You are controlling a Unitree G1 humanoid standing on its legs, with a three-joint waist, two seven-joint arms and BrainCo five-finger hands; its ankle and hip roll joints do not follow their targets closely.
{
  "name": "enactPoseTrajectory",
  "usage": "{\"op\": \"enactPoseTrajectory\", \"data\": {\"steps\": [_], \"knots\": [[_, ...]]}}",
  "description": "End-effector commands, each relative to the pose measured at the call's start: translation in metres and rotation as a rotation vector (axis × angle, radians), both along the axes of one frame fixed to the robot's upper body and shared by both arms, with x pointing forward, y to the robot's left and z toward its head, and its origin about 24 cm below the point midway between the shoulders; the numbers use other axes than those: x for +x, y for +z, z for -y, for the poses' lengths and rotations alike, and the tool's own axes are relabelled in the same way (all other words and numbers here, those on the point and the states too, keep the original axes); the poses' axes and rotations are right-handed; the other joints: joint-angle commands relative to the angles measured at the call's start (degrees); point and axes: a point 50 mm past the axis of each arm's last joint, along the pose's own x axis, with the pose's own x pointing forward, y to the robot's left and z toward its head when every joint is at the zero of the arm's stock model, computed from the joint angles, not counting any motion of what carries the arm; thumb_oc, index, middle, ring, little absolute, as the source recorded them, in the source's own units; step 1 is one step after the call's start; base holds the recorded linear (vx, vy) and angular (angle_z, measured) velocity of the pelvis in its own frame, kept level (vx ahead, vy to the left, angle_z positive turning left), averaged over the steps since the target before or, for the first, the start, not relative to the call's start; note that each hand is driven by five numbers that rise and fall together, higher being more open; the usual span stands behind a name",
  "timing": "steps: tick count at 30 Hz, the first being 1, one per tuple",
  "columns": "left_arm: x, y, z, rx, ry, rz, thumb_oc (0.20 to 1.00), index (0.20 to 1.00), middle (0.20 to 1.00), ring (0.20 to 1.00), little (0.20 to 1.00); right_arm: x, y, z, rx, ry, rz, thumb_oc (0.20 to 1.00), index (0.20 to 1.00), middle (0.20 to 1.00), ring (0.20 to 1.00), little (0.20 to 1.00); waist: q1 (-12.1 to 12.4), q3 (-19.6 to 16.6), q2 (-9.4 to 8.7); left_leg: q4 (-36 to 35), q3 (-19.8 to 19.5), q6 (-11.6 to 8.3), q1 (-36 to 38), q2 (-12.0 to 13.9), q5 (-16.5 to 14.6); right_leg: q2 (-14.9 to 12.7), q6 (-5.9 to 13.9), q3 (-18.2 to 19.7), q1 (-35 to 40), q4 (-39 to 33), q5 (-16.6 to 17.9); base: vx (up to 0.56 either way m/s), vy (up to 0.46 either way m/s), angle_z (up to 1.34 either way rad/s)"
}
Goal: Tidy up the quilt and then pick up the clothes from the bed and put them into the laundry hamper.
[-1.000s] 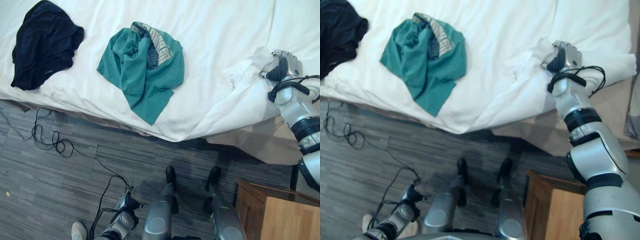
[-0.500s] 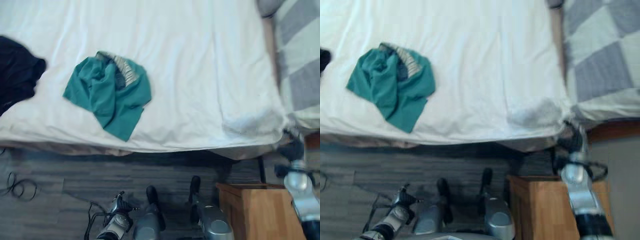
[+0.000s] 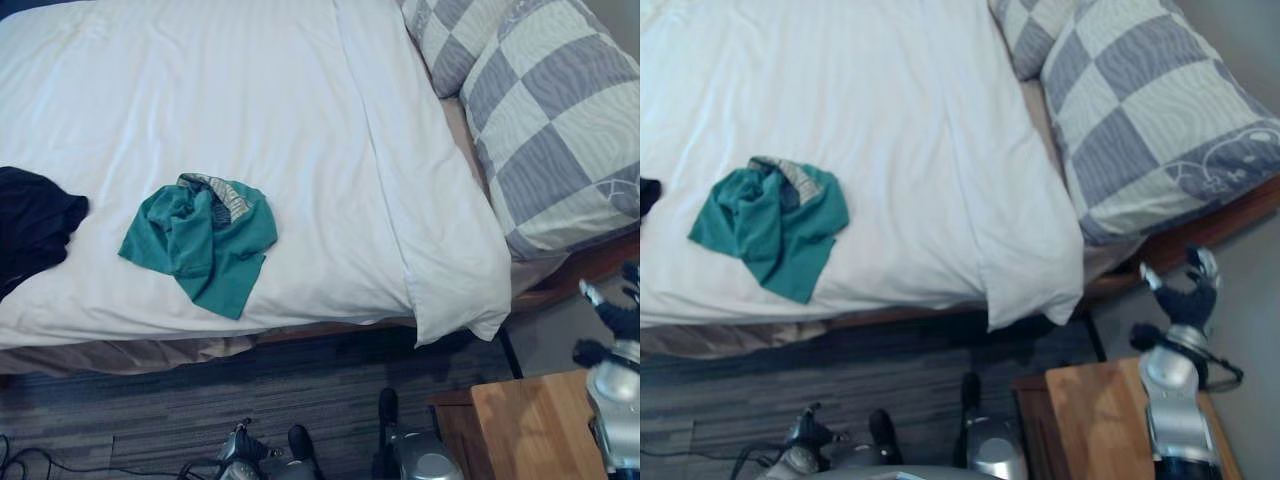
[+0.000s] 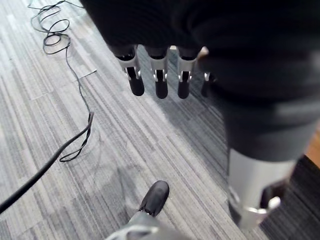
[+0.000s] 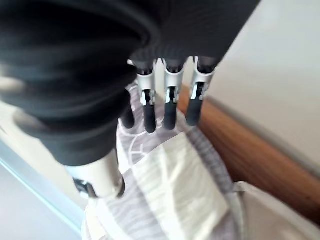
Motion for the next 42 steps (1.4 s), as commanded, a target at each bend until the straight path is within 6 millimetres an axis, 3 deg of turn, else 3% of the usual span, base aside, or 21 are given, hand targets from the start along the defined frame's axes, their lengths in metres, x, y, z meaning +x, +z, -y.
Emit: {"op": "enactPoseTrajectory", "data": {"steps": [1, 6, 8, 12, 13, 15, 17, 18, 19, 25, 26, 27, 28, 31, 33, 34, 35, 36, 37, 40, 42], "knots": [[0.014, 0.005, -0.01, 0.063, -0.085, 0.003, 1.0, 1.0, 1.0, 1.0, 1.0, 0.027, 0.034, -0.007, -0.081, 0.044, 0.12, 0.2, 0.2, 0.2, 0.2, 0.2, 3.81, 2.35, -0.58, 0.1, -2.42, -0.45, 2.33, 0.03, -4.75, -5.52, 6.94, 1.0, 1.14, 4.88, -8.98, -0.03, -0.015, 0.11], [0.024, 0.009, -0.007, 0.048, -0.083, 0.05, 1.0, 1.0, 1.0, 1.0, 1.0, 0.063, -0.009, -0.004, 0.008, 0.05, -0.136, 0.2, 0.2, 0.2, 0.2, 0.2, 5.89, 4.07, 0.87, 0.57, -3.39, -0.48, 1.5, -0.53, -4.32, -5.96, 6.71, 0.34, 1.37, 4.16, -8.42, -0.03, -0.006, 0.24], [0.027, 0.009, -0.005, 0.041, -0.073, 0.055, 1.0, 1.0, 1.0, 1.0, 1.0, 0.051, -0.064, 0.002, 0.121, 0.005, -0.359, 0.2, 0.2, 0.2, 0.2, 0.2, 6.13, 4.3, 1.24, 1.16, -3.77, -0.38, 0.93, -0.84, -4.29, -6.2, 6.73, -0.09, 1.68, 3.92, -8.4, -0.02, 0.053, 0.3], [0.019, 0.006, -0.009, 0.055, -0.064, 0.01, 1.0, 1.0, 1.0, 1.0, 1.0, -0.055, -0.195, -0.004, 0.374, -0.113, -0.936, 0.2, 0.2, 0.2, 0.2, 0.2, 4.87, 3.55, -0.03, 0.83, -4.06, 0.16, 1.35, -1.71, -5.13, -6.77, 7.5, -0.27, 2.16, 3.95, -7.96, -0.02, 0.104, 0.16], [0.02, 0.006, -0.009, 0.055, -0.064, 0.01, 1.0, 1.0, 1.0, 1.0, 1.0, -0.054, -0.195, -0.004, 0.375, -0.113, -0.936, 0.2, 0.2, 0.2, 0.2, 0.2, 4.88, 3.42, -0.08, 0.79, -4.03, 0.17, 1.16, -1.74, -4.99, -6.79, 7.48, -0.24, 1.96, 3.89, -7.83, -0.02, 0.124, 0.05], [0.022, 0.009, -0.018, 0.087, -0.071, 0.01, 1.0, 1.0, 1.0, 1.0, 1.0, -0.156, -0.254, -0.044, 0.554, -0.109, -1.326, 0.2, 0.2, 0.2, 0.2, 0.2, 3.67, 3.24, -2.15, 0.18, -3.86, 0.95, 1.75, -2.51, -5.67, -7.56, 8.67, 0.37, 1.13, 4.92, -6.64, -0.06, 0.141, -0.14], [0.025, 0.01, -0.02, 0.092, -0.072, 0.019, 1.0, 1.0, 1.0, 1.0, 1.0, -0.169, -0.259, -0.048, 0.58, -0.113, -1.379, 0.2, 0.2, 0.2, 0.2, 0.2, 3.51, 3.25, -2.37, 0.1, -3.83, 1.14, 1.49, -2.66, -5.59, -7.78, 8.92, 0.72, 0.25, 5.82, -6.24, -0.09, 0.074, -0.21], [0.038, 0.016, -0.024, 0.097, -0.081, 0.05, 1.0, 1.0, 1.0, 1.0, 1.0, -0.179, -0.264, -0.059, 0.583, -0.064, -1.457, 0.689, 0.689, 0.689, 0.689, 0.689, 3.15, 4.44, -2.28, 0.1, -4.01, 1.55, 1.2, -2.55, -5.33, -7.35, 9.52, 2.6, -2.0, 10.77, -6.45, -0.14, 0.07, -0.17], [0.043, 0.018, -0.024, 0.097, -0.088, 0.064, 1.0, 1.0, 1.0, 1.0, 1.0, -0.181, -0.265, -0.061, 0.577, -0.047, -1.476, 1.0, 1.0, 1.0, 1.0, 1.0, 2.97, 4.77, -2.07, 0.1, -4.09, 1.7, 0.97, -2.49, -5.04, -6.22, 9.22, 3.91, -2.67, 13.01, -7.31, -0.14, 0.07, -0.1], [0.062, 0.024, -0.013, 0.049, -0.117, 0.132, 1.0, 1.0, 1.0, 1.0, 1.0, -0.143, -0.257, -0.059, 0.421, 0.09, -1.434, 1.0, 1.0, 1.0, 1.0, 1.0, 3.43, 5.74, -0.61, 11.25, -6.09, 1.29, -5.2, -5.18, -7.6, -2.06, 5.13, 6.45, 1.63, 8.92, -13.67, -0.02, 0.008, 0.21], [0.071, 0.027, -0.007, 0.017, -0.103, 0.175, 1.0, 1.0, 1.0, 1.0, 1.0, -0.132, -0.253, -0.057, 0.403, 0.109, -1.401, 1.0, 1.0, 1.0, 1.0, 1.0, 4.01, 6.82, -0.19, 18.6, -5.98, -0.54, -10.1, -4.63, -6.83, -2.94, 4.22, 6.11, 2.74, 6.35, -13.2, -0.24, 0.084, 1.0], [0.084, 0.032, 0.005, -0.05, -0.061, 0.243, 1.0, 1.0, 1.0, 1.0, 1.0, -0.108, -0.243, -0.043, 0.355, 0.087, -1.342, 1.0, 1.0, 1.0, 1.0, 1.0, 5.05, 9.06, 1.55, 30.0, -7.88, -7.08, -17.25, -3.63, 0.12, -3.29, 2.71, 5.34, 4.39, 3.85, -13.46, -0.22, 0.128, 1.05], [0.085, 0.033, 0.008, -0.065, -0.038, 0.258, 1.0, 1.0, 1.0, 1.0, 1.0, -0.095, -0.236, -0.038, 0.324, 0.077, -1.308, 1.0, 1.0, 1.0, 1.0, 1.0, 5.31, 9.3, 1.95, 31.64, -10.05, -8.45, -18.75, -3.99, 1.22, -3.63, 2.67, 4.94, 5.23, 2.37, -13.51, -0.15, 0.208, 0.95], [0.079, 0.028, 0.007, -0.042, -0.009, 0.225, 1.0, 1.0, 1.0, 1.0, 1.0, -0.081, -0.232, -0.045, 0.339, 0.103, -1.257, 1.0, 1.0, 1.0, 1.0, 1.0, 5.12, 6.8, 1.16, 21.08, -9.87, -4.87, -13.65, 5.27, -2.23, -8.74, 5.59, 2.67, 6.08, 0.99, -12.81, 0.13, 0.416, 0.16], [0.064, 0.02, 0.002, -0.008, 0.015, 0.15, 1.0, 1.0, 1.0, 1.0, 1.0, -0.09, -0.237, -0.047, 0.378, 0.088, -1.271, 1.0, 1.0, 1.0, 1.0, 1.0, 4.92, 3.65, 0.83, 8.4, -9.49, -6.22, -11.88, 13.52, 4.71, -12.86, 8.6, 0.99, 6.35, 1.02, -12.44, 0.3, 0.697, -0.24], [0.058, 0.017, -0.001, 0.011, -0.009, 0.118, 1.0, 1.0, 1.0, 1.0, 1.0, -0.095, -0.239, -0.049, 0.401, 0.085, -1.282, 1.0, 1.0, 1.0, 1.0, 1.0, 4.79, 2.18, 0.97, 4.9, -9.05, -6.67, -9.91, 14.01, 4.83, -13.46, 9.43, 0.98, 6.97, 1.07, -12.68, 0.26, 0.574, 0.52], [0.058, 0.017, -0.001, 0.011, -0.009, 0.118, 1.0, 1.0, 1.0, 1.0, 1.0, -0.095, -0.239, -0.049, 0.401, 0.085, -1.282, 1.0, 1.0, 1.0, 1.0, 1.0, 4.79, 2.18, 0.97, 4.9, -9.05, -6.67, -9.91, 14.01, 4.83, -13.46, 9.43, 0.98, 6.97, 1.07, -12.68, 0.43, 0.966, 0.59], [0.052, 0.015, -0.004, 0.05, -0.119, 0.06, 1.0, 1.0, 1.0, 1.0, 1.0, -0.118, -0.248, -0.051, 0.455, 0.055, -1.333, 1.0, 1.0, 1.0, 1.0, 1.0, 4.34, -0.01, -0.52, 2.15, -7.0, -6.9, -7.1, 8.26, 2.23, -20.58, 10.8, 0.41, 5.86, 8.93, -3.87, 0.36, 0.948, 0.47], [0.055, 0.018, -0.009, 0.057, -0.101, 0.074, 1.0, 1.0, 1.0, 1.0, 1.0, -0.119, -0.25, -0.058, 0.459, 0.072, -1.34, 1.0, 1.0, 1.0, 1.0, 1.0, 4.4, 0.61, -1.27, 2.23, -6.05, -5.35, -5.94, 6.67, 0.69, -22.47, 10.29, -0.17, 4.59, 12.04, 0.69, 0.35, 0.951, 0.75], [0.055, 0.02, -0.018, 0.078, -0.101, 0.072, 1.0, 1.0, 1.0, 1.0, 1.0, -0.115, -0.251, -0.067, 0.474, 0.099, -1.324, 1.0, 1.0, 1.0, 1.0, 1.0, 4.04, 1.59, -1.49, 1.74, -4.91, -3.29, -4.35, 5.12, -0.53, -22.0, 8.52, -1.69, 2.21, 17.42, 1.87, 0.12, 0.422, 0.63], [0.057, 0.022, -0.022, 0.103, -0.139, 0.061, 1.0, 1.0, 1.0, 1.0, 1.0, -0.114, -0.252, -0.075, 0.49, 0.113, -1.311, 1.0, 1.0, 1.0, 1.0, 1.0, 2.8, 2.41, -0.87, 0.31, -4.46, -1.97, -2.43, 4.17, -1.1, -14.94, 7.13, 0.99, -1.51, 21.98, -2.17, 0.15, 0.36, -0.17]]}}
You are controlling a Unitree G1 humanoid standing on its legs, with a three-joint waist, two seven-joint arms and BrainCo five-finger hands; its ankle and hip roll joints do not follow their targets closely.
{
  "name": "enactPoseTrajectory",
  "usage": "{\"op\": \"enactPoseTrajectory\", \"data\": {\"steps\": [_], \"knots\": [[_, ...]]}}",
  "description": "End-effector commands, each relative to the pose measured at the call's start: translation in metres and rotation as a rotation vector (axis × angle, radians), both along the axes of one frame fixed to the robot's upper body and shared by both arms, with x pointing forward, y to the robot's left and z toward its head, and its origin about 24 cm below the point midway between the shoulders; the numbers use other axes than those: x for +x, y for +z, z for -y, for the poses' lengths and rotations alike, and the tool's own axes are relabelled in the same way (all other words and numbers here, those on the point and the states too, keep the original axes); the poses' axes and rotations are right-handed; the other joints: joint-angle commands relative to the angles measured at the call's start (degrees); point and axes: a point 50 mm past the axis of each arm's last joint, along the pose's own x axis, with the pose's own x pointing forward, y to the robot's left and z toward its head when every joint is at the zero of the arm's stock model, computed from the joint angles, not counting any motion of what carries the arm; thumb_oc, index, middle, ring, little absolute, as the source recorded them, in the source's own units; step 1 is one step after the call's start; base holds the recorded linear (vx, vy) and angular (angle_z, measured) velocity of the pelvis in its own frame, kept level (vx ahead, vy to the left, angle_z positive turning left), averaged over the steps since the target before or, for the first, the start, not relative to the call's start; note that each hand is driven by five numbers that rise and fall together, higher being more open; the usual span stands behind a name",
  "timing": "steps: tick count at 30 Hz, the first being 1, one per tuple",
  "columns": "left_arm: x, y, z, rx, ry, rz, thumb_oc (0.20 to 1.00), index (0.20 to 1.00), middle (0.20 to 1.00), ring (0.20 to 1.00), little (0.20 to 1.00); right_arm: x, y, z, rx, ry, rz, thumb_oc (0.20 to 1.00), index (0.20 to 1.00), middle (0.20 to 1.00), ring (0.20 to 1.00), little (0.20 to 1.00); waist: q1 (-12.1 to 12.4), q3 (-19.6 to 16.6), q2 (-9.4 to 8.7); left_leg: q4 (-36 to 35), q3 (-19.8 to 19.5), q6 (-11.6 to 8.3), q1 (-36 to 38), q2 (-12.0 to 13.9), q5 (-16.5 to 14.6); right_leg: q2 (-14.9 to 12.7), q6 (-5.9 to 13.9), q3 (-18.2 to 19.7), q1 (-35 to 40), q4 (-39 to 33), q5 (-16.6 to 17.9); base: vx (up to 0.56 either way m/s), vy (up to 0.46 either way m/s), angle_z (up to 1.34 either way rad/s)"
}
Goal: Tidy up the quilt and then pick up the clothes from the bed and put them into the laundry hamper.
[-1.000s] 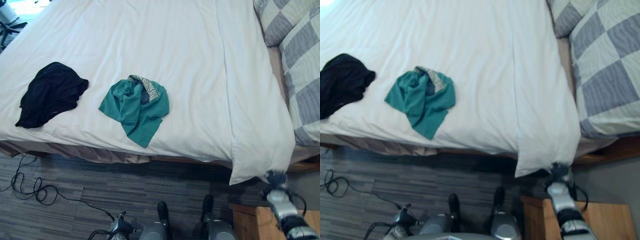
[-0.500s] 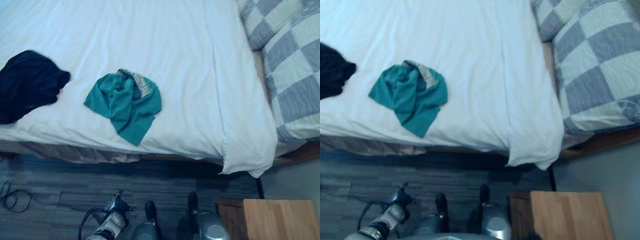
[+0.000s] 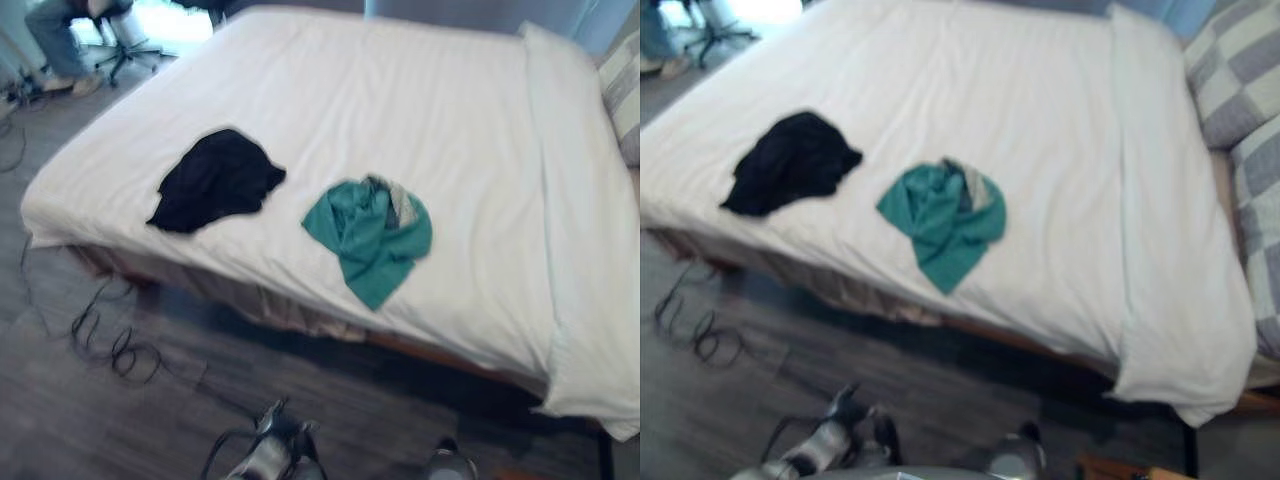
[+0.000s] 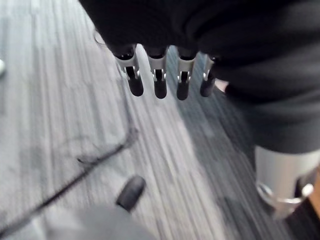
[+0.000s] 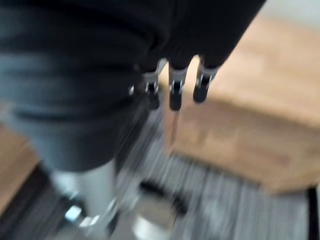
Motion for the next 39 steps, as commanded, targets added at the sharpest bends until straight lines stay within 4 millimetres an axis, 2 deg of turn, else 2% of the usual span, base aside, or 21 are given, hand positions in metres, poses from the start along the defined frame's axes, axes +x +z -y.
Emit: {"op": "enactPoseTrajectory", "data": {"steps": [1, 2, 3, 4, 7, 9, 12, 14, 15, 18, 19, 20, 21, 24, 25, 26, 27, 28, 30, 34, 39], "knots": [[0.025, 0.015, -0.018, 0.082, -0.064, 0.066, 1.0, 1.0, 1.0, 1.0, 1.0, 0.06, 0.008, -0.018, 0.028, 0.043, 0.144, 1.0, 1.0, 1.0, 1.0, 1.0, -1.74, 6.42, 1.86, -4.75, -4.52, -2.6, -1.17, 3.59, 0.29, 8.91, 3.78, 6.2, 0.85, -3.43, -2.5, 0.24, 0.483, 0.11], [0.024, 0.016, -0.022, 0.094, -0.075, 0.051, 1.0, 1.0, 1.0, 1.0, 1.0, 0.062, 0.009, -0.02, 0.033, 0.048, 0.154, 1.0, 1.0, 1.0, 1.0, 1.0, -2.95, 7.07, 2.04, -4.75, -4.31, -2.27, 0.02, 2.48, -0.67, 14.26, 3.16, 6.54, -0.68, -4.94, -6.06, 0.18, 0.341, 0.28], [0.024, 0.016, -0.022, 0.094, -0.075, 0.051, 1.0, 1.0, 1.0, 1.0, 1.0, 0.062, 0.009, -0.02, 0.033, 0.048, 0.155, 1.0, 1.0, 1.0, 1.0, 1.0, -2.97, 7.07, 2.09, -4.75, -4.33, -2.31, -0.02, 2.56, -0.64, 14.34, 3.11, 6.49, -0.67, -5.02, -6.0, 0.28, 0.349, 0.4], [0.025, 0.015, -0.021, 0.1, -0.095, 0.038, 1.0, 1.0, 1.0, 1.0, 1.0, 0.064, 0.009, -0.021, 0.03, 0.058, 0.158, 1.0, 1.0, 1.0, 1.0, 1.0, -3.62, 7.68, 1.71, -4.53, -4.44, -1.46, 1.71, -0.55, -2.41, 18.6, 3.48, 5.13, -1.15, -9.2, -6.88, 0.26, 0.249, 0.6], [0.026, 0.015, -0.017, 0.097, -0.142, 0.023, 1.0, 1.0, 1.0, 1.0, 1.0, 0.061, 0.01, -0.014, 0.004, 0.081, 0.151, 1.0, 1.0, 1.0, 1.0, 1.0, -5.36, 7.75, 1.69, -1.72, -4.56, -0.46, 5.73, -4.52, -8.83, 20.25, 2.88, -0.83, -2.59, -14.62, -6.73, 0.37, 0.291, 0.3], [0.024, 0.012, -0.006, 0.063, -0.149, 0.037, 1.0, 1.0, 1.0, 1.0, 1.0, 0.062, 0.011, -0.01, -0.004, 0.077, 0.153, 1.0, 1.0, 1.0, 1.0, 1.0, -5.69, 7.48, 2.23, 8.7, -5.59, -1.52, 3.75, -5.51, -10.69, 20.51, -0.19, 0.96, 0.39, -16.67, -8.43, 0.31, 0.2, 0.71], [0.032, 0.014, 0.004, 0.026, -0.127, 0.093, 1.0, 1.0, 1.0, 1.0, 1.0, 0.07, 0.015, -0.002, -0.041, 0.1, 0.161, 1.0, 1.0, 1.0, 1.0, 1.0, -4.29, 9.02, 2.23, 33.02, -5.62, -7.18, -6.11, -3.88, -4.32, 20.0, -2.71, 2.09, 4.27, -19.23, -9.06, 0.18, 0.159, 0.36], [0.046, 0.02, 0.009, 0.01, -0.102, 0.16, 1.0, 1.0, 1.0, 1.0, 1.0, 0.074, 0.018, 0.004, -0.062, 0.066, 0.179, 1.0, 1.0, 1.0, 1.0, 1.0, -4.61, 10.04, 1.35, 41.2, -3.88, -8.03, -11.48, 2.79, -3.24, 17.55, -2.25, 2.34, 6.3, -20.85, -9.24, 0.26, 0.364, 0.12], [0.052, 0.022, 0.013, 0.011, -0.129, 0.17, 1.0, 1.0, 1.0, 1.0, 1.0, 0.079, 0.02, 0.004, -0.059, 0.055, 0.192, 1.0, 1.0, 1.0, 1.0, 1.0, -4.96, 9.14, 2.28, 33.84, -1.59, -6.2, -9.47, 6.74, -4.3, 16.34, -0.83, 4.36, 6.16, -21.69, -9.23, 0.25, 0.423, -0.61], [0.054, 0.023, 0.016, 0.011, -0.167, 0.17, 1.0, 1.0, 1.0, 1.0, 1.0, 0.081, 0.021, 0.005, -0.055, 0.06, 0.202, 1.0, 1.0, 1.0, 1.0, 1.0, -5.55, 7.34, 3.15, 20.87, -2.92, -5.15, -6.08, 7.6, -5.14, 14.05, 1.77, 6.75, 5.87, -23.02, -8.25, 0.31, 0.721, -1.25], [0.056, 0.023, 0.02, 0.011, -0.195, 0.17, 1.0, 1.0, 1.0, 1.0, 1.0, 0.082, 0.023, 0.008, -0.063, 0.065, 0.208, 1.0, 1.0, 1.0, 1.0, 1.0, -5.73, 5.72, 4.1, 7.15, -8.69, -6.46, -5.0, 10.49, -1.38, 11.15, 4.13, 10.0, 5.08, -23.67, -7.49, 0.18, 0.544, -1.05], [0.056, 0.023, 0.02, 0.011, -0.195, 0.17, 1.0, 1.0, 1.0, 1.0, 1.0, 0.082, 0.023, 0.008, -0.064, 0.065, 0.208, 1.0, 1.0, 1.0, 1.0, 1.0, -5.71, 5.62, 4.08, 6.72, -8.61, -6.46, -4.91, 10.42, -1.06, 11.12, 4.11, 10.03, 4.96, -23.69, -7.43, 0.38, 0.977, -1.26], [0.049, 0.019, 0.02, 0.031, -0.211, 0.141, 1.0, 1.0, 1.0, 1.0, 1.0, 0.077, 0.021, 0.007, -0.064, 0.078, 0.199, 1.0, 1.0, 1.0, 1.0, 1.0, -5.08, 4.43, 4.1, 3.45, -17.9, -6.38, -3.07, 11.6, -2.04, 10.4, 5.5, 14.72, 3.76, -22.62, -7.67, 0.2, 0.432, -0.8], [0.05, 0.018, 0.028, 0.019, -0.226, 0.145, 1.0, 1.0, 1.0, 1.0, 1.0, 0.072, 0.019, 0.006, -0.051, 0.061, 0.191, 1.0, 1.0, 1.0, 1.0, 1.0, -6.96, 3.5, 4.22, 2.44, -19.46, -7.77, -0.88, 10.5, -5.6, 7.72, 7.67, 16.07, 4.05, -23.17, -4.4, 0.18, 0.637, -1.49], [0.051, 0.018, 0.027, 0.026, -0.229, 0.141, 1.0, 1.0, 1.0, 1.0, 1.0, 0.078, 0.02, 0.001, -0.043, 0.073, 0.198, 1.0, 1.0, 1.0, 1.0, 1.0, -7.21, 3.69, 3.4, 3.36, -17.21, -7.46, 0.28, 8.92, -7.71, 6.41, 8.47, 18.33, 2.39, -23.41, -0.36, -0.1, 0.537, -0.26], [0.057, 0.023, 0.016, 0.059, -0.219, 0.144, 1.0, 1.0, 1.0, 1.0, 1.0, 0.085, 0.019, -0.012, -0.016, 0.093, 0.21, 1.0, 1.0, 1.0, 1.0, 1.0, -6.0, 4.68, 1.87, 4.19, -11.9, -6.78, 1.72, 7.47, -8.98, 4.69, 8.2, 12.5, -1.36, -23.88, 5.77, -0.11, 0.535, -0.37], [0.057, 0.023, 0.016, 0.06, -0.219, 0.144, 1.0, 1.0, 1.0, 1.0, 1.0, 0.085, 0.019, -0.012, -0.015, 0.093, 0.21, 1.0, 1.0, 1.0, 1.0, 1.0, -6.01, 4.59, 1.73, 4.11, -11.89, -6.73, 1.6, 7.29, -8.83, 4.54, 8.23, 12.57, -1.51, -23.93, 5.87, -0.21, 0.422, -1.42], [0.057, 0.024, 0.009, 0.075, -0.215, 0.142, 1.0, 1.0, 1.0, 1.0, 1.0, 0.087, 0.018, -0.02, 0.002, 0.115, 0.216, 1.0, 1.0, 1.0, 1.0, 1.0, -5.32, 5.28, 1.78, 4.22, -9.72, -5.89, 1.89, 6.72, -8.95, 3.84, 7.46, 6.24, -2.4, -23.46, 5.47, -0.18, 0.303, -2.37], [0.056, 0.025, 0.003, 0.085, -0.207, 0.135, 1.0, 1.0, 1.0, 1.0, 1.0, 0.089, 0.018, -0.026, 0.012, 0.153, 0.216, 1.0, 1.0, 1.0, 1.0, 1.0, -4.73, 5.96, 1.75, 3.23, -7.03, -4.68, 2.03, 5.44, -7.86, 5.52, 6.58, 2.63, -2.63, -19.56, 1.63, -0.28, 0.488, -1.27], [0.042, 0.017, 0.006, 0.076, -0.216, 0.083, 1.0, 1.0, 1.0, 1.0, 1.0, 0.083, 0.014, -0.03, 0.01, 0.22, 0.184, 1.0, 1.0, 1.0, 1.0, 1.0, -3.52, 6.01, 2.76, -0.3, -6.34, -1.36, 1.94, 1.37, -4.94, 13.5, 4.42, 6.86, 1.41, -7.55, -6.88, -0.2, 0.319, -0.47], [0.034, 0.013, 0.011, 0.046, -0.182, 0.077, 1.0, 1.0, 1.0, 1.0, 1.0, 0.078, 0.012, -0.029, 0.004, 0.227, 0.159, 1.0, 1.0, 1.0, 1.0, 1.0, -1.84, 4.3, 2.12, -1.47, -7.02, -0.91, 0.98, -1.21, -4.25, 15.26, 3.31, 9.04, 7.36, -12.73, -9.72, -0.11, 0.053, -0.06]]}}
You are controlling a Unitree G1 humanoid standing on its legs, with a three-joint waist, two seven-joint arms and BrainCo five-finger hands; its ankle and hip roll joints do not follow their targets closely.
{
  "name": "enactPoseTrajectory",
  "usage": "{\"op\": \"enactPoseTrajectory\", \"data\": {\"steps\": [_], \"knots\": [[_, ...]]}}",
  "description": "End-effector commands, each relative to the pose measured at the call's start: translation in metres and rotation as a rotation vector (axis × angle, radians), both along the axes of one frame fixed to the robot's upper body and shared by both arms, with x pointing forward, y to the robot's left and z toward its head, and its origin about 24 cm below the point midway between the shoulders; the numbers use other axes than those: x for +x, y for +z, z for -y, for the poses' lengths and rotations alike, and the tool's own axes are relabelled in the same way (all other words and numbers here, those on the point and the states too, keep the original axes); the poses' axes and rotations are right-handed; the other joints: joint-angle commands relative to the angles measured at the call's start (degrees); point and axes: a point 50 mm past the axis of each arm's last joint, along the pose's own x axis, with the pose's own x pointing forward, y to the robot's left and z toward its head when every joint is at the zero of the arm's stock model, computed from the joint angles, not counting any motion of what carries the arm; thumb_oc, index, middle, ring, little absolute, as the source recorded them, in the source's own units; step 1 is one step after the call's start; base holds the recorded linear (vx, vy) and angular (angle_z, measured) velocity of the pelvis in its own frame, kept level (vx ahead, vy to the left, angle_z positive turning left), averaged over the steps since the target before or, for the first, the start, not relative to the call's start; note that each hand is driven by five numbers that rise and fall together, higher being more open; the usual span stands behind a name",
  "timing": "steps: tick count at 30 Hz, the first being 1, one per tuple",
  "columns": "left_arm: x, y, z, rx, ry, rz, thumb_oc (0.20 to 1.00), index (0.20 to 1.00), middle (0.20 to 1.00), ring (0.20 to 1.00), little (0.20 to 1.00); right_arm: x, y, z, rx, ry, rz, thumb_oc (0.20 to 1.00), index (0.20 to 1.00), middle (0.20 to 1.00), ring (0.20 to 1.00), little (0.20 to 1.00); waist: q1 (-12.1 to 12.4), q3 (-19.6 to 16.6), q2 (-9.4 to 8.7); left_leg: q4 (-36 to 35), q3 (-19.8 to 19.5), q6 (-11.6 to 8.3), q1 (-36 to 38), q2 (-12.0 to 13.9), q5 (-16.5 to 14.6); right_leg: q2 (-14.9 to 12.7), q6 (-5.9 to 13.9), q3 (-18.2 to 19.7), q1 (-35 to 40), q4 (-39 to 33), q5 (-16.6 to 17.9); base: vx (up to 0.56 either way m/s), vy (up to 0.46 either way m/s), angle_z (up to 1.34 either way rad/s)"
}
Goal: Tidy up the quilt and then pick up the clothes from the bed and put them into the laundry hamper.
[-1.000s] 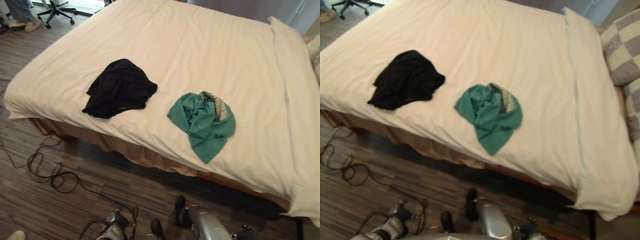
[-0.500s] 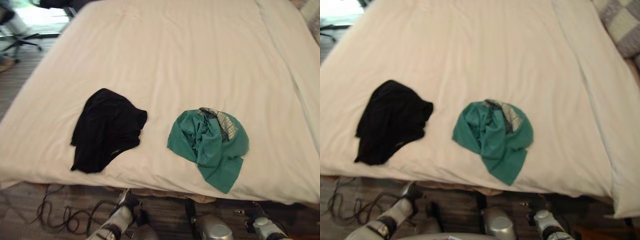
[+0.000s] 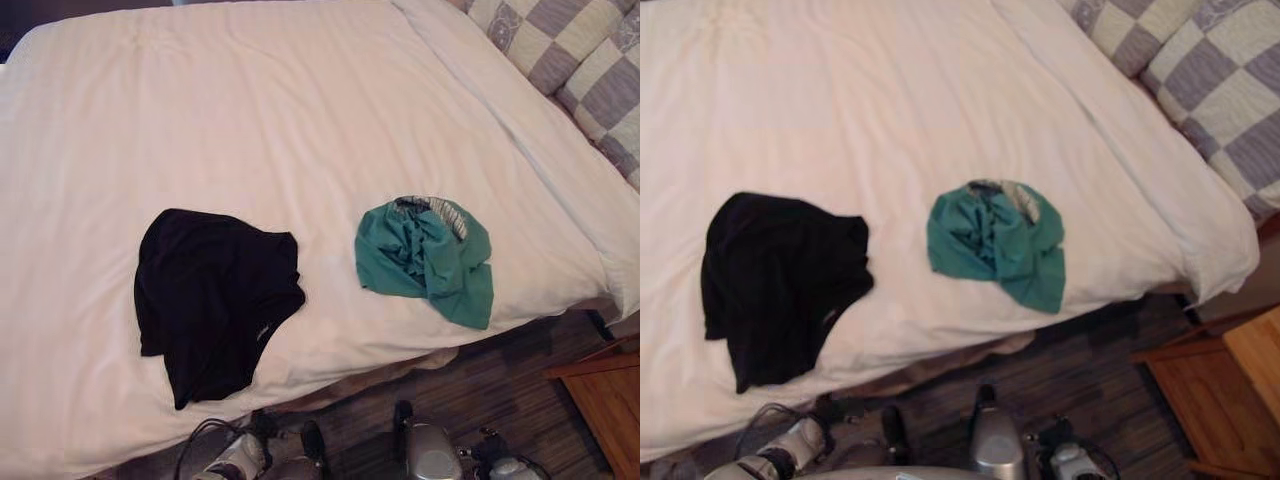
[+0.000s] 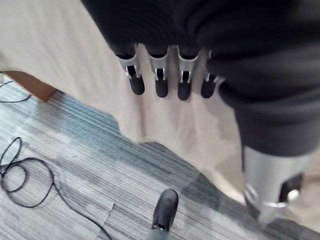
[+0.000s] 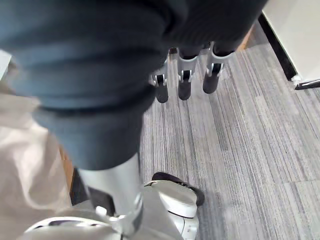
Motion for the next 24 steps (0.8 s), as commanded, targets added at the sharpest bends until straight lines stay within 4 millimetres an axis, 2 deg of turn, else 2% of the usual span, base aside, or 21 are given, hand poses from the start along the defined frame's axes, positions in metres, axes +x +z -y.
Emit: {"op": "enactPoseTrajectory", "data": {"steps": [1, 2, 7, 8, 9, 10, 11, 12, 14, 15, 17, 18, 19, 20, 21, 22, 24], "knots": [[0.014, 0.007, -0.005, 0.016, 0.02, 0.067, 1.0, 1.0, 1.0, 1.0, 1.0, 0.013, 0.003, -0.005, -0.007, 0.074, 0.026, 1.0, 1.0, 1.0, 1.0, 1.0, 1.68, -1.64, -0.55, 3.19, -3.63, -4.79, -2.53, 3.81, -2.96, 1.23, 0.29, -0.21, 6.59, -9.78, -2.0, -0.19, -0.192, 0.08], [0.008, 0.006, -0.009, 0.002, 0.092, 0.076, 1.0, 1.0, 1.0, 1.0, 1.0, 0.016, 0.005, -0.002, -0.016, 0.072, 0.039, 1.0, 1.0, 1.0, 1.0, 1.0, 2.72, -1.87, -0.5, 3.55, -3.55, -5.06, -3.87, 4.02, -2.14, 1.07, 0.23, -0.4, 7.8, -13.65, -1.94, -0.15, -0.174, -0.03], [-0.008, 0.001, -0.014, -0.016, 0.202, 0.068, 1.0, 1.0, 1.0, 1.0, 1.0, 0.025, 0.01, 0.003, -0.024, 0.05, 0.082, 1.0, 1.0, 1.0, 1.0, 1.0, 3.5, -1.15, 0.16, 3.33, -4.48, -4.99, -4.88, 3.58, -0.98, 1.54, -0.44, 0.92, 8.23, -16.21, -1.7, -0.11, -0.104, 0.05], [-0.011, 0.0, -0.016, -0.018, 0.238, 0.068, 1.0, 1.0, 1.0, 1.0, 1.0, 0.03, 0.013, 0.007, -0.035, 0.04, 0.099, 1.0, 1.0, 1.0, 1.0, 1.0, 3.76, -0.64, 0.51, 3.72, -5.21, -4.98, -5.77, 3.28, -0.78, 1.57, -0.55, 1.04, 8.0, -16.57, -1.66, -0.24, -0.07, 0.01], [-0.02, -0.002, -0.023, -0.016, 0.333, 0.06, 1.0, 1.0, 1.0, 1.0, 1.0, 0.039, 0.021, 0.019, -0.059, 0.006, 0.141, 1.0, 1.0, 1.0, 1.0, 1.0, 4.38, 0.87, 0.72, 6.72, -8.16, -5.59, -8.82, 2.5, -0.92, 1.39, -0.84, 0.95, 7.12, -17.02, -0.96, -0.35, -0.076, 0.1], [-0.022, -0.002, -0.027, -0.013, 0.365, 0.061, 1.0, 1.0, 1.0, 1.0, 1.0, 0.041, 0.024, 0.025, -0.073, -0.021, 0.158, 1.0, 1.0, 1.0, 1.0, 1.0, 4.53, 1.53, 0.49, 8.66, -9.1, -6.26, -10.07, 2.26, -1.36, 0.88, -0.95, 0.62, 6.69, -17.04, -0.65, -0.38, -0.029, 0.28], [-0.028, -0.002, -0.032, -0.005, 0.412, 0.05, 1.0, 1.0, 1.0, 1.0, 1.0, 0.04, 0.026, 0.034, -0.089, -0.06, 0.165, 1.0, 1.0, 1.0, 1.0, 1.0, 4.1, 1.92, 0.22, 11.04, -8.63, -6.89, -10.68, 3.01, -2.27, -0.14, -0.9, -0.66, 6.34, -17.09, -0.35, -0.24, 0.05, 0.4], [-0.038, -0.004, -0.038, 0.008, 0.446, 0.021, 1.0, 1.0, 1.0, 1.0, 1.0, 0.038, 0.027, 0.039, -0.093, -0.088, 0.17, 1.0, 1.0, 1.0, 1.0, 1.0, 3.63, 1.18, 0.42, 10.57, -6.95, -6.96, -9.42, 4.04, -3.03, -0.52, -0.67, -1.5, 5.79, -16.91, -0.17, -0.14, 0.104, 0.46], [-0.07, -0.005, -0.061, 0.06, 0.577, -0.012, 1.0, 1.0, 1.0, 1.0, 1.0, 0.028, 0.031, 0.057, -0.11, -0.183, 0.196, 1.0, 1.0, 1.0, 1.0, 1.0, 3.27, -0.4, 1.33, 7.43, -5.94, -7.15, -6.17, 5.61, -2.3, -0.34, -0.28, -2.7, 5.34, -15.57, -0.02, 0.01, 0.133, 0.32], [-0.075, -0.002, -0.072, 0.08, 0.61, -0.005, 1.0, 1.0, 1.0, 1.0, 1.0, 0.021, 0.031, 0.064, -0.119, -0.221, 0.202, 1.0, 1.0, 1.0, 1.0, 1.0, 2.87, -0.84, 1.52, 5.95, -5.39, -7.43, -5.21, 6.01, -1.62, -0.47, -0.17, -3.3, 5.44, -15.05, -0.14, 0.04, 0.134, 0.25], [-0.088, 0.007, -0.098, 0.137, 0.686, 0.024, 1.0, 1.0, 1.0, 1.0, 1.0, 0.009, 0.035, 0.077, -0.16, -0.236, 0.207, 1.0, 1.0, 1.0, 1.0, 1.0, 2.83, -1.86, 1.73, 3.47, -5.79, -7.23, -3.31, 5.77, -1.52, -0.72, 0.12, -3.84, 5.81, -14.75, 0.0, 0.03, 0.112, 0.41], [-0.089, 0.007, -0.098, 0.137, 0.686, 0.023, 1.0, 1.0, 1.0, 1.0, 1.0, 0.009, 0.035, 0.077, -0.16, -0.236, 0.206, 1.0, 1.0, 1.0, 1.0, 1.0, 2.8, -1.86, 1.71, 3.35, -5.81, -7.23, -3.19, 5.75, -1.47, -0.73, 0.13, -3.88, 5.91, -14.77, -0.01, 0.07, 0.111, 0.36], [-0.093, 0.024, -0.128, 0.2, 0.759, 0.112, 1.0, 1.0, 1.0, 1.0, 1.0, 0.0, 0.045, 0.096, -0.222, -0.269, 0.245, 1.0, 1.0, 1.0, 1.0, 1.0, 2.96, -2.56, 1.6, 2.14, -5.46, -7.16, -1.49, 5.51, -1.68, -1.36, 0.86, -4.54, 7.32, -15.08, 0.19, 0.04, 0.068, 0.18], [-0.093, 0.024, -0.128, 0.2, 0.759, 0.112, 1.0, 1.0, 1.0, 1.0, 1.0, 0.0, 0.045, 0.096, -0.221, -0.269, 0.245, 1.0, 1.0, 1.0, 1.0, 1.0, 2.95, -2.69, 1.58, 2.1, -5.47, -7.14, -1.65, 5.49, -1.56, -1.37, 0.85, -4.54, 7.19, -15.17, 0.32, 0.06, 0.093, 0.2], [-0.092, 0.032, -0.14, 0.23, 0.775, 0.162, 1.0, 1.0, 1.0, 1.0, 1.0, -0.001, 0.052, 0.104, -0.257, -0.28, 0.279, 1.0, 1.0, 1.0, 1.0, 1.0, 2.95, -3.1, 1.57, 1.65, -5.43, -7.08, -1.25, 5.36, -1.62, -1.58, 1.12, -4.65, 7.44, -15.35, 0.55, 0.03, 0.055, 0.25], [-0.084, 0.045, -0.153, 0.265, 0.773, 0.255, 1.0, 1.0, 1.0, 1.0, 1.0, -0.004, 0.061, 0.113, -0.334, -0.258, 0.313, 1.0, 1.0, 1.0, 1.0, 1.0, 2.95, -3.37, 1.55, 1.06, -5.18, -7.08, -0.6, 5.26, -1.5, -1.93, 1.54, -4.97, 7.97, -15.66, 0.8, 0.05, 0.095, 0.19], [-0.06, 0.077, -0.171, 0.335, 0.697, 0.459, 1.0, 1.0, 1.0, 1.0, 1.0, 0.005, 0.09, 0.13, -0.512, -0.145, 0.424, 1.0, 1.0, 1.0, 1.0, 1.0, 3.03, -3.55, 1.48, 0.41, -5.05, -6.96, 0.38, 5.04, -1.68, -2.39, 2.19, -5.04, 8.56, -15.47, 0.89, 0.04, 0.087, 0.06]]}}
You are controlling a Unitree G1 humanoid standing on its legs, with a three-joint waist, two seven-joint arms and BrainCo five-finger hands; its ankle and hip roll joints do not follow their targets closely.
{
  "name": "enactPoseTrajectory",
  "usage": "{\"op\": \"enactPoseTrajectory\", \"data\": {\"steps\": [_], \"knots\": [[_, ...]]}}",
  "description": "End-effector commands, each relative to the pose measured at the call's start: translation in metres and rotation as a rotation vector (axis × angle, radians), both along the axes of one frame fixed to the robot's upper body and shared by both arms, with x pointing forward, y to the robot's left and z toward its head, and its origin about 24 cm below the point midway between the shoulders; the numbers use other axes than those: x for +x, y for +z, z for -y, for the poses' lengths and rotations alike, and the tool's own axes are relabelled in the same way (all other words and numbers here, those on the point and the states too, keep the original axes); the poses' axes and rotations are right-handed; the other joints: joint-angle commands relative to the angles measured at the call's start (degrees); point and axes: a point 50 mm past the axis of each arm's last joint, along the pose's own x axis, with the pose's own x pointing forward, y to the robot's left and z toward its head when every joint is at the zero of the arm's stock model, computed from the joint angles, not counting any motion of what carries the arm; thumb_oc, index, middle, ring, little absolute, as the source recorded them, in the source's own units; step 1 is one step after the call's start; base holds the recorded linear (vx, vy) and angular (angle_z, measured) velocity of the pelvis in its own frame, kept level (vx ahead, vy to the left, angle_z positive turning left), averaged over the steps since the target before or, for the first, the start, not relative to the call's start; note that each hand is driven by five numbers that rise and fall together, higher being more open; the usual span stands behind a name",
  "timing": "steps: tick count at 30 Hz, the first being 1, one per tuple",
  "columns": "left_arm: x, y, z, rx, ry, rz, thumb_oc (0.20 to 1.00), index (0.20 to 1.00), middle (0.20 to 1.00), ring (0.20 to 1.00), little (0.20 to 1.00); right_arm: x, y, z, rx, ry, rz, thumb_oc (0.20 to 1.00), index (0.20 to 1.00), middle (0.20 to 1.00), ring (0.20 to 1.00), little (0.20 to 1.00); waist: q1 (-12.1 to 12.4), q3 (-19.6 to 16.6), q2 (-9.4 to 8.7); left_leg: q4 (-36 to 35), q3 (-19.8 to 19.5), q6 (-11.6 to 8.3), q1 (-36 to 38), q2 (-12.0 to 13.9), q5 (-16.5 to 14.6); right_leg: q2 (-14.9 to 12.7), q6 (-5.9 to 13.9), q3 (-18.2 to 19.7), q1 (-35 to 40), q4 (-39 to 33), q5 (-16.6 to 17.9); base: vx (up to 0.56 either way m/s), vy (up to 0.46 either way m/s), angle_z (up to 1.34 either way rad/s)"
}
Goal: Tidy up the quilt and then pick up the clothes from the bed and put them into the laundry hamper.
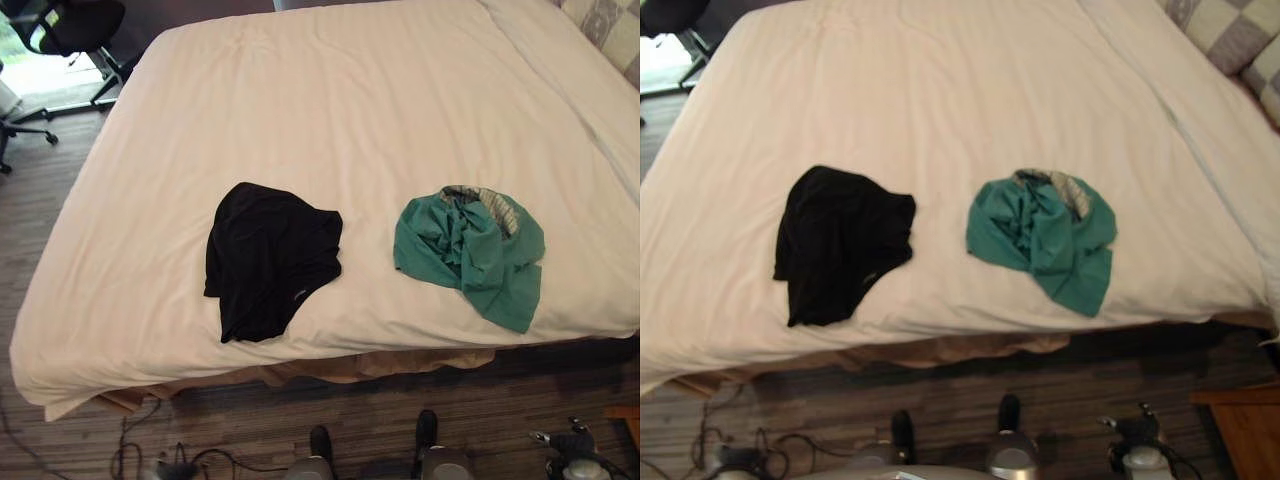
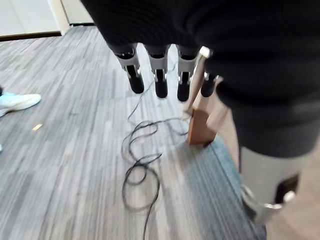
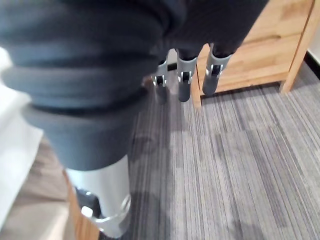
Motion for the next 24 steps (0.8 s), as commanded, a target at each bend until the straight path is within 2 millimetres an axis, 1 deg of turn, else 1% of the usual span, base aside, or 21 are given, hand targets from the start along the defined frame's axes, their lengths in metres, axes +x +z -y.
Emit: {"op": "enactPoseTrajectory", "data": {"steps": [1, 2, 3, 4, 5, 6, 7, 8, 9, 11, 12, 13, 14, 15, 16, 18, 19, 20, 21, 22, 24], "knots": [[0.029, 0.051, -0.043, 0.269, -0.06, 0.188, 1.0, 1.0, 1.0, 1.0, 1.0, 0.025, 0.045, 0.026, -0.341, 0.159, 0.108, 1.0, 1.0, 1.0, 1.0, 1.0, -0.13, -1.82, -1.51, 0.53, -0.14, -0.65, -0.02, 0.04, -4.12, -3.25, 5.47, 3.82, 0.33, 4.85, -6.47, 0.02, 0.065, 0.04], [0.046, 0.072, -0.05, 0.335, -0.117, 0.263, 1.0, 1.0, 1.0, 1.0, 1.0, 0.032, 0.061, 0.033, -0.411, 0.189, 0.146, 1.0, 1.0, 1.0, 1.0, 1.0, -0.24, -1.81, -1.6, 0.39, 0.01, -0.66, 0.32, 0.0, -4.19, -3.41, 5.71, 3.91, 0.38, 5.11, -6.41, 0.03, 0.07, 0.05], [0.073, 0.106, -0.057, 0.434, -0.196, 0.392, 1.0, 1.0, 1.0, 1.0, 1.0, 0.047, 0.088, 0.038, -0.514, 0.261, 0.223, 1.0, 1.0, 1.0, 1.0, 1.0, -0.3, -1.73, -1.69, 0.21, 0.15, -0.64, 0.95, -0.04, -4.59, -3.55, 5.95, 4.1, 0.62, 5.3, -6.47, 0.03, 0.057, 0.03], [0.09, 0.126, -0.055, 0.478, -0.265, 0.469, 1.0, 1.0, 1.0, 1.0, 1.0, 0.056, 0.102, 0.04, -0.564, 0.301, 0.264, 1.0, 1.0, 1.0, 1.0, 1.0, -0.29, -1.87, -1.78, 0.03, 0.25, -0.57, 1.0, -0.08, -4.42, -3.59, 6.0, 4.18, 0.49, 5.18, -6.15, 0.04, 0.046, -0.04], [0.118, 0.162, -0.047, 0.556, -0.368, 0.607, 1.0, 1.0, 1.0, 1.0, 1.0, 0.073, 0.127, 0.035, -0.639, 0.375, 0.357, 1.0, 1.0, 1.0, 1.0, 1.0, -0.34, -1.75, -1.83, 0.02, 0.37, -0.57, 1.37, -0.05, -4.78, -3.6, 6.14, 4.18, 0.78, 5.23, -6.43, 0.01, 0.02, -0.1], [0.118, 0.162, -0.047, 0.556, -0.368, 0.608, 1.0, 1.0, 1.0, 1.0, 1.0, 0.073, 0.127, 0.035, -0.639, 0.375, 0.358, 1.0, 1.0, 1.0, 1.0, 1.0, -0.31, -1.79, -1.86, -0.07, 0.39, -0.54, 1.2, -0.08, -4.5, -3.61, 6.1, 4.21, 0.61, 5.14, -6.18, 0.02, 0.017, -0.1], [0.134, 0.182, -0.038, 0.59, -0.439, 0.69, 1.0, 1.0, 1.0, 1.0, 1.0, 0.083, 0.141, 0.031, -0.677, 0.416, 0.408, 1.0, 1.0, 1.0, 1.0, 1.0, -0.4, -1.86, -1.86, -0.14, 0.41, -0.51, 1.26, -0.06, -4.58, -3.65, 6.13, 4.29, 0.59, 5.11, -6.16, 0.01, 0.0, -0.05], [0.145, 0.197, -0.03, 0.607, -0.489, 0.751, 1.0, 1.0, 1.0, 1.0, 1.0, 0.091, 0.15, 0.026, -0.701, 0.451, 0.449, 1.0, 1.0, 1.0, 1.0, 1.0, -0.47, -1.94, -1.89, -0.18, 0.55, -0.51, 1.3, -0.04, -4.6, -3.61, 6.15, 4.36, 0.54, 4.99, -6.09, 0.05, -0.006, -0.03], [0.158, 0.217, -0.017, 0.631, -0.572, 0.826, 1.0, 1.0, 1.0, 1.0, 1.0, 0.101, 0.164, 0.02, -0.739, 0.494, 0.501, 1.0, 1.0, 1.0, 1.0, 1.0, -0.63, -1.88, -1.86, -0.15, 0.66, -0.52, 1.57, 0.01, -4.98, -3.53, 6.24, 4.47, 0.59, 5.01, -6.32, 0.03, -0.017, -0.04], [0.174, 0.234, 0.002, 0.655, -0.68, 0.881, 1.0, 1.0, 1.0, 1.0, 1.0, 0.115, 0.182, 0.009, -0.801, 0.554, 0.575, 1.0, 1.0, 1.0, 1.0, 1.0, -0.73, -1.45, -1.93, -0.19, 0.83, -0.39, 1.01, 0.11, -4.56, -3.44, 6.18, 4.81, -0.13, 4.84, -5.93, -0.02, -0.028, -0.06], [0.191, 0.238, 0.023, 0.666, -0.799, 0.868, 1.0, 1.0, 1.0, 1.0, 1.0, 0.131, 0.197, -0.006, -0.846, 0.623, 0.637, 1.0, 1.0, 1.0, 1.0, 1.0, -1.25, -0.49, -1.91, -0.19, 1.03, -0.24, 0.78, 0.14, -4.44, -3.23, 6.13, 5.3, -1.17, 5.0, -5.94, -0.05, -0.027, -0.02], [0.192, 0.239, 0.024, 0.667, -0.8, 0.87, 1.0, 1.0, 1.0, 1.0, 1.0, 0.131, 0.198, -0.005, -0.848, 0.62, 0.639, 1.0, 1.0, 1.0, 1.0, 1.0, -1.05, -0.43, -1.9, -0.19, 1.12, -0.23, 0.64, 0.15, -4.39, -3.21, 6.11, 5.41, -1.41, 5.08, -5.91, -0.07, -0.02, -0.02], [0.2, 0.237, 0.035, 0.675, -0.865, 0.841, 1.0, 1.0, 1.0, 1.0, 1.0, 0.14, 0.204, -0.015, -0.861, 0.663, 0.668, 1.0, 1.0, 1.0, 1.0, 1.0, -1.34, 0.41, -1.87, -0.08, 1.39, -0.21, 0.48, 0.27, -4.5, -3.08, 6.17, 5.64, -1.97, 5.39, -6.16, -0.16, -0.009, -0.1], [0.219, 0.234, 0.053, 0.686, -0.934, 0.801, 1.0, 1.0, 1.0, 1.0, 1.0, 0.158, 0.215, -0.034, -0.865, 0.716, 0.743, 1.0, 1.0, 1.0, 1.0, 1.0, -1.72, 2.43, -1.88, 0.12, 1.79, -0.13, -1.18, 0.41, -3.68, -2.84, 6.04, 6.44, -4.45, 6.13, -5.74, -0.16, -0.009, -0.2], [0.221, 0.235, 0.053, 0.688, -0.933, 0.805, 1.0, 1.0, 1.0, 1.0, 1.0, 0.159, 0.216, -0.034, -0.867, 0.713, 0.746, 1.0, 1.0, 1.0, 1.0, 1.0, -1.59, 2.53, -1.87, 0.14, 1.87, -0.13, -1.32, 0.42, -3.64, -2.84, 6.02, 6.55, -4.72, 6.31, -5.77, -0.23, -0.014, -0.27], [0.244, 0.233, 0.072, 0.68, -0.965, 0.77, 1.0, 1.0, 1.0, 1.0, 1.0, 0.178, 0.227, -0.057, -0.859, 0.759, 0.824, 1.0, 1.0, 1.0, 1.0, 1.0, -2.06, 5.15, -1.93, 0.83, 2.17, -0.18, -3.66, 0.74, -2.86, -2.57, 5.77, 7.5, -7.67, 7.5, -5.48, -0.21, -0.013, -0.33], [0.26, 0.23, 0.076, 0.689, -0.967, 0.707, 1.0, 1.0, 1.0, 1.0, 1.0, 0.188, 0.236, -0.069, -0.852, 0.776, 0.872, 1.0, 1.0, 1.0, 1.0, 1.0, -2.16, 6.73, -2.05, 1.71, 2.55, -0.19, -5.39, 0.99, -2.67, -2.39, 5.71, 8.05, -9.77, 8.53, -5.39, -0.18, -0.018, -0.28], [0.267, 0.226, 0.075, 0.706, -0.963, 0.639, 1.0, 1.0, 1.0, 1.0, 1.0, 0.192, 0.239, -0.079, -0.841, 0.798, 0.899, 1.0, 1.0, 1.0, 1.0, 1.0, -2.56, 7.27, -2.08, 1.99, 2.71, -0.22, -6.08, 1.05, -2.42, -2.22, 5.63, 8.23, -10.47, 8.7, -5.23, -0.15, -0.03, -0.22], [0.279, 0.217, 0.068, 0.701, -0.908, 0.512, 1.0, 1.0, 1.0, 1.0, 1.0, 0.194, 0.248, -0.09, -0.834, 0.805, 0.965, 1.0, 1.0, 1.0, 1.0, 1.0, -3.25, 8.8, -2.48, 2.88, 3.21, -0.37, -7.65, 1.44, -2.09, -2.05, 5.67, 8.29, -12.17, 9.28, -4.98, -0.07, -0.022, -0.05], [0.28, 0.218, 0.07, 0.702, -0.909, 0.516, 1.0, 1.0, 1.0, 1.0, 1.0, 0.195, 0.249, -0.089, -0.836, 0.801, 0.966, 1.0, 1.0, 1.0, 1.0, 1.0, -3.12, 8.88, -2.44, 3.0, 3.2, -0.36, -7.83, 1.45, -2.12, -2.07, 5.66, 8.3, -12.35, 9.4, -5.01, -0.06, -0.031, -0.08], [0.286, 0.212, 0.062, 0.705, -0.851, 0.413, 1.0, 1.0, 1.0, 1.0, 1.0, 0.192, 0.252, -0.097, -0.804, 0.788, 1.026, 1.0, 1.0, 1.0, 1.0, 1.0, -3.88, 10.27, -2.8, 3.86, 3.54, -0.55, -9.23, 1.82, -1.83, -2.15, 5.67, 8.0, -13.52, 9.89, -4.91, -0.04, -0.041, -0.06]]}}
